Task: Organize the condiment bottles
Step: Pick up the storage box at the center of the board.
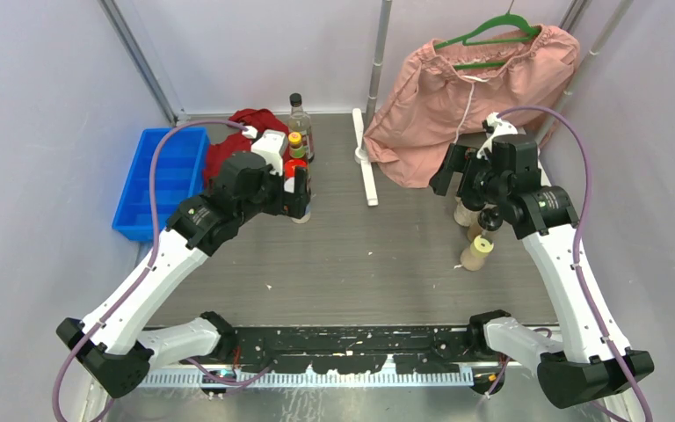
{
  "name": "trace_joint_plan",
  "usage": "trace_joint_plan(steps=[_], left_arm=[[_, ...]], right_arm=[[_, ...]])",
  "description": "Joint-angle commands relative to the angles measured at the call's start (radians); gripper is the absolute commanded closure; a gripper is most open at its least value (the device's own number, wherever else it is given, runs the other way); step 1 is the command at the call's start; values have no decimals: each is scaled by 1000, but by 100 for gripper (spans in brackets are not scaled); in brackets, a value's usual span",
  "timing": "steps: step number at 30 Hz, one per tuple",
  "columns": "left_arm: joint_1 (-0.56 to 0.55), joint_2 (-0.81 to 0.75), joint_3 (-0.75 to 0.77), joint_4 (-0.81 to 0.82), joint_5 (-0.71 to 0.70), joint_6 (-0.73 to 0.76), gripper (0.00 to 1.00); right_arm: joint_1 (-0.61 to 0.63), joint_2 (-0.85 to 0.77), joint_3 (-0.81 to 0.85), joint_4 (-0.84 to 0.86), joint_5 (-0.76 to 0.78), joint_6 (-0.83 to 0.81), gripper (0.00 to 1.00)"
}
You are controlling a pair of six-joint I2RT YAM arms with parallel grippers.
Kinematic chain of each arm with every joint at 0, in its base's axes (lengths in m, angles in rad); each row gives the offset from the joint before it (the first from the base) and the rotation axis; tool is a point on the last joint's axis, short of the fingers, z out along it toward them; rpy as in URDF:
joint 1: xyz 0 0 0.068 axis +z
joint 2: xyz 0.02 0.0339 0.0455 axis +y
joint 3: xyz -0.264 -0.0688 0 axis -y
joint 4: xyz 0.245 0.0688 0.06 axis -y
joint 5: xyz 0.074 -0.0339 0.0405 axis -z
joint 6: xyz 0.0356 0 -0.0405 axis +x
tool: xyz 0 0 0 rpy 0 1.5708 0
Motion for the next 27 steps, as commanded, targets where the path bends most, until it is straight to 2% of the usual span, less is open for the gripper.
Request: trace_joint_plan(steps=[1, 6, 10, 15, 18, 22, 27], left_arm=[[1, -10, 28, 49, -34, 31, 0], [14, 4, 38, 36, -68, 49, 0], [88, 14, 39, 28, -55, 35, 0], [260, 15, 34, 6, -14, 11, 0], [400, 25, 26, -16, -14, -6, 3], [583, 31, -30, 33, 6, -17, 8], [679, 138, -64, 82, 1, -4, 9]], right_arm=[[2, -12, 41, 39, -5, -15, 0], [2, -30, 30, 49, -25, -15, 0], [2, -38, 33, 46, -43, -9, 0], [1, -56, 25, 43, -65, -6, 0], [3, -59, 19, 42, -80, -3, 0], [3, -58, 24, 32, -96, -1, 0], [2, -62, 10, 39, -120, 8, 0]])
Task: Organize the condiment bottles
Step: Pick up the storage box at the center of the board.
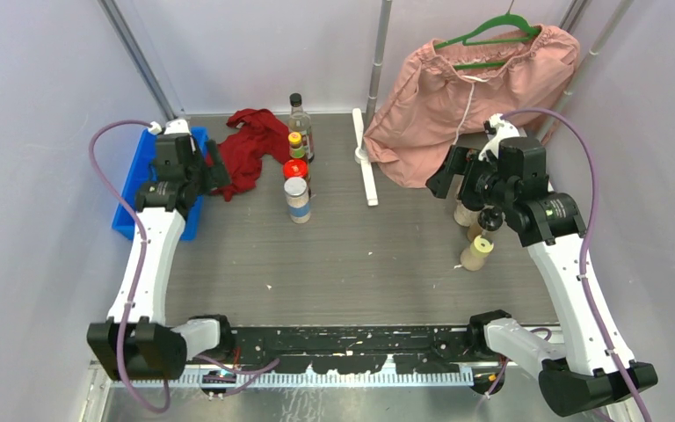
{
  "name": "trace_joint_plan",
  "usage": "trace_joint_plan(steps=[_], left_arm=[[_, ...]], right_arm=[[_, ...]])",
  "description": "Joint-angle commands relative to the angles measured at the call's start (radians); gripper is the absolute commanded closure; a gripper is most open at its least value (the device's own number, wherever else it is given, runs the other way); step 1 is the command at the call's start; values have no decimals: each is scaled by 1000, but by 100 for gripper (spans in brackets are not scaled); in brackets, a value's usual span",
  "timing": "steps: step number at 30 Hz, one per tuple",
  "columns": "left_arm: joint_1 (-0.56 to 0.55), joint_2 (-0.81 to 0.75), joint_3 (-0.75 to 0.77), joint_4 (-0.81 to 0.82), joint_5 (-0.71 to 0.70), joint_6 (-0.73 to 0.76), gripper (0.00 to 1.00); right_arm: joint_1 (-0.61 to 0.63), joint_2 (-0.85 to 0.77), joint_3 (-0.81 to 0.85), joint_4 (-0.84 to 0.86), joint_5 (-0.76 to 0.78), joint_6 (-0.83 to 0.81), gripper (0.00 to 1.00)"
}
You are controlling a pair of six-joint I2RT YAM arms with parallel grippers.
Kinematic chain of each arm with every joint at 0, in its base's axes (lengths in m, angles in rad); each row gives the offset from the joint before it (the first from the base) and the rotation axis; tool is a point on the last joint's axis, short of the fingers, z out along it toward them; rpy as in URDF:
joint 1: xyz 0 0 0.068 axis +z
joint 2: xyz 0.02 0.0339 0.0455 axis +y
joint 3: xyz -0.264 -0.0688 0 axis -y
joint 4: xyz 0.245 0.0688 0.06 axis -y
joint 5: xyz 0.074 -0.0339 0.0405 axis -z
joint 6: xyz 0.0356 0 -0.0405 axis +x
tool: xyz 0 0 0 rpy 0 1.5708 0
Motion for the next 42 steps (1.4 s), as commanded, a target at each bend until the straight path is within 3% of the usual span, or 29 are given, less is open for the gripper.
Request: trace_joint_plan(steps=[1, 7, 28, 33, 42], left_arm=[[58, 97, -30, 86, 6, 14, 9], [154, 212, -10, 106, 18, 60, 24], [248, 501, 126, 23, -101, 47, 27], [269, 533, 122, 40, -98, 39, 36], [285, 606, 142, 43, -37, 21, 41]], right_arm=[[2, -18, 5, 33, -38, 4, 0], [3, -40, -26, 39, -33, 6, 0], [3, 16, -97, 112, -141, 41, 0], [11, 43, -66, 89, -153, 39, 0], [13, 31, -29, 69, -141, 34, 0]])
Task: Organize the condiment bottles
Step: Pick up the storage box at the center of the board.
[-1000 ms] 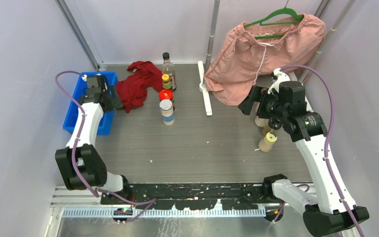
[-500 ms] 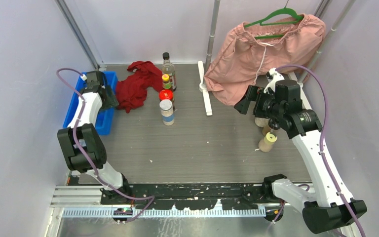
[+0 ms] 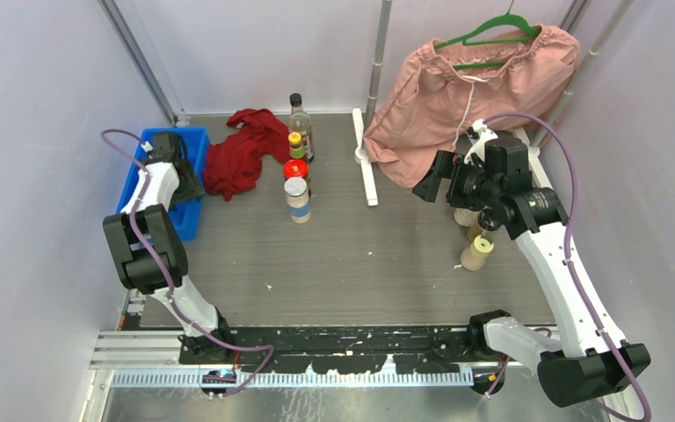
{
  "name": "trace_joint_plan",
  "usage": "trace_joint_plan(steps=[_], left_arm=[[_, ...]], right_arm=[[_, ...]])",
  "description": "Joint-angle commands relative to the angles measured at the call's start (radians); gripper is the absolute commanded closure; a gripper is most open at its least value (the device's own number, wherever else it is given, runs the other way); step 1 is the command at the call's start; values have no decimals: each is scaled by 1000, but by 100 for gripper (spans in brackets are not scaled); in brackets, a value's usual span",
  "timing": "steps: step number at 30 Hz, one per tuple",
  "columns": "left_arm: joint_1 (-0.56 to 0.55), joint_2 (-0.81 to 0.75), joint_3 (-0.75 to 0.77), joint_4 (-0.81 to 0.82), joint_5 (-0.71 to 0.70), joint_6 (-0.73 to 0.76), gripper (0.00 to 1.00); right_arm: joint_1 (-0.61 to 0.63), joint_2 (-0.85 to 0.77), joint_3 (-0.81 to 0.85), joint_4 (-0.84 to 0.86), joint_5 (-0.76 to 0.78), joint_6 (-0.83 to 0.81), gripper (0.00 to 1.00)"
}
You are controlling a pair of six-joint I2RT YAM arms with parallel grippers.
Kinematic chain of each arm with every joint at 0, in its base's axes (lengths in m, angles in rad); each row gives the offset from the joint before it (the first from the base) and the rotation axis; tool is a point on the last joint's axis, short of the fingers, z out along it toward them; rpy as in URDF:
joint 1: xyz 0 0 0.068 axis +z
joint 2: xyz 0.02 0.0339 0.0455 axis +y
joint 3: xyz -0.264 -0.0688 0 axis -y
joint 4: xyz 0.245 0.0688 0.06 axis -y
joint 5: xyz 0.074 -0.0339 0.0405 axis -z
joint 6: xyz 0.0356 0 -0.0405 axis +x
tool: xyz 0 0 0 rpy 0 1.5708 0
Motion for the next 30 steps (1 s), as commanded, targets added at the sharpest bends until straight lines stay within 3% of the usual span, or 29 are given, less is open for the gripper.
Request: trace_joint_plan(steps=[1, 10, 13, 15, 22, 30], left_arm=[[6, 33, 48, 8, 41, -9, 42], [7, 46, 51, -4, 81, -8, 68], [7, 28, 51, -30, 67, -4, 83], [7, 10, 49, -44, 48, -6, 99], [7, -110, 36, -67, -16, -23, 100], [6, -259, 142, -186, -40, -28, 100]], right_arm=[[5, -24, 58, 5, -12, 0, 0], [5, -46, 40, 3, -9, -2, 0], [5, -54, 28, 11, -14, -3, 0], [6, -57, 21, 14, -14, -2, 0], [5, -93, -7, 12, -13, -5, 0], [6, -122, -23, 5, -24, -5, 0]])
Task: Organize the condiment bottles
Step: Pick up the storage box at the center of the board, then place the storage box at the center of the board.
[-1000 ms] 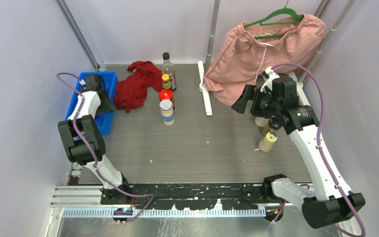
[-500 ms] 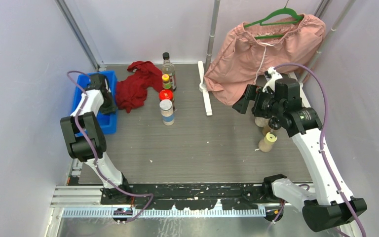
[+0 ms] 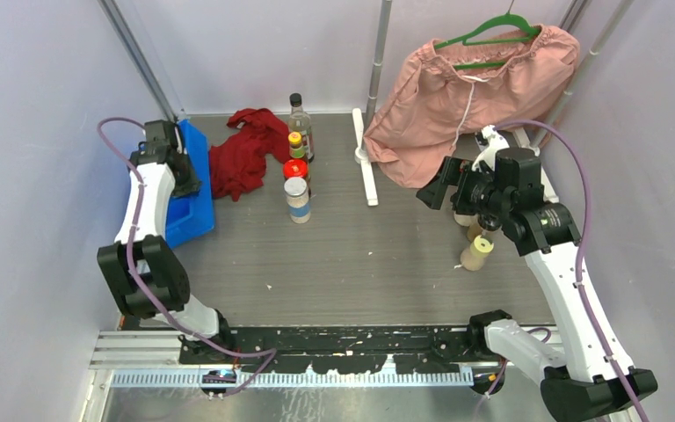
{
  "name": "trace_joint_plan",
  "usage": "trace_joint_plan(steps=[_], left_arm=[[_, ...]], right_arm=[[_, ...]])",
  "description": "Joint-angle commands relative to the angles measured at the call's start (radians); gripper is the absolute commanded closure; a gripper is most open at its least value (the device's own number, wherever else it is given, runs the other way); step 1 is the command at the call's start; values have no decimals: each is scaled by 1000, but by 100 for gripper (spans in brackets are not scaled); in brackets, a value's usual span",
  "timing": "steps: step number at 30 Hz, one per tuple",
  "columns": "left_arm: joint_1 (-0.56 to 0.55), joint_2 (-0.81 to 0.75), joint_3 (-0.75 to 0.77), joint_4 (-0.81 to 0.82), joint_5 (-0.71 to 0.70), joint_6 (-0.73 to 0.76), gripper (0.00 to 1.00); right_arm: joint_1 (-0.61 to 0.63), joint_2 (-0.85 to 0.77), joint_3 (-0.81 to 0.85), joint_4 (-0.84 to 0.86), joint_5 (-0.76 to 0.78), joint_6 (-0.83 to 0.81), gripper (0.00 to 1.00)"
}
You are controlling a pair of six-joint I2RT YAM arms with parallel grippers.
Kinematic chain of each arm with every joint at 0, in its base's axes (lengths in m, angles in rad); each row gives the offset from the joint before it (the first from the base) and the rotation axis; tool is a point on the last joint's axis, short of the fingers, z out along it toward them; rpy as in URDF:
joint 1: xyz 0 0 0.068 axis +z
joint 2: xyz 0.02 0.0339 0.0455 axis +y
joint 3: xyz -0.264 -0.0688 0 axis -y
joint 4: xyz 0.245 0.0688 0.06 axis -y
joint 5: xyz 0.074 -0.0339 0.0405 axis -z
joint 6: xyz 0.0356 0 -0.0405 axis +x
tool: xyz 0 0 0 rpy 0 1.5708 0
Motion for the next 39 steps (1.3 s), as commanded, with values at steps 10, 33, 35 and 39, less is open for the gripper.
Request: trace_joint_plan(steps=[10, 33, 35, 39], left_arm=[[22, -294, 195, -167, -116, -87, 100], [-296, -564, 345, -222, 144, -105, 100], [-296, -581, 362, -207, 209, -117, 100], [-296, -621, 371, -158, 353, -135, 100]], right_arm=[[5, -54, -25, 31, -58, 23, 0], [5, -109, 9, 3, -96, 60, 0], [5, -107, 15, 3, -101, 62, 0], [5, -101, 34, -3, -97, 59, 0]])
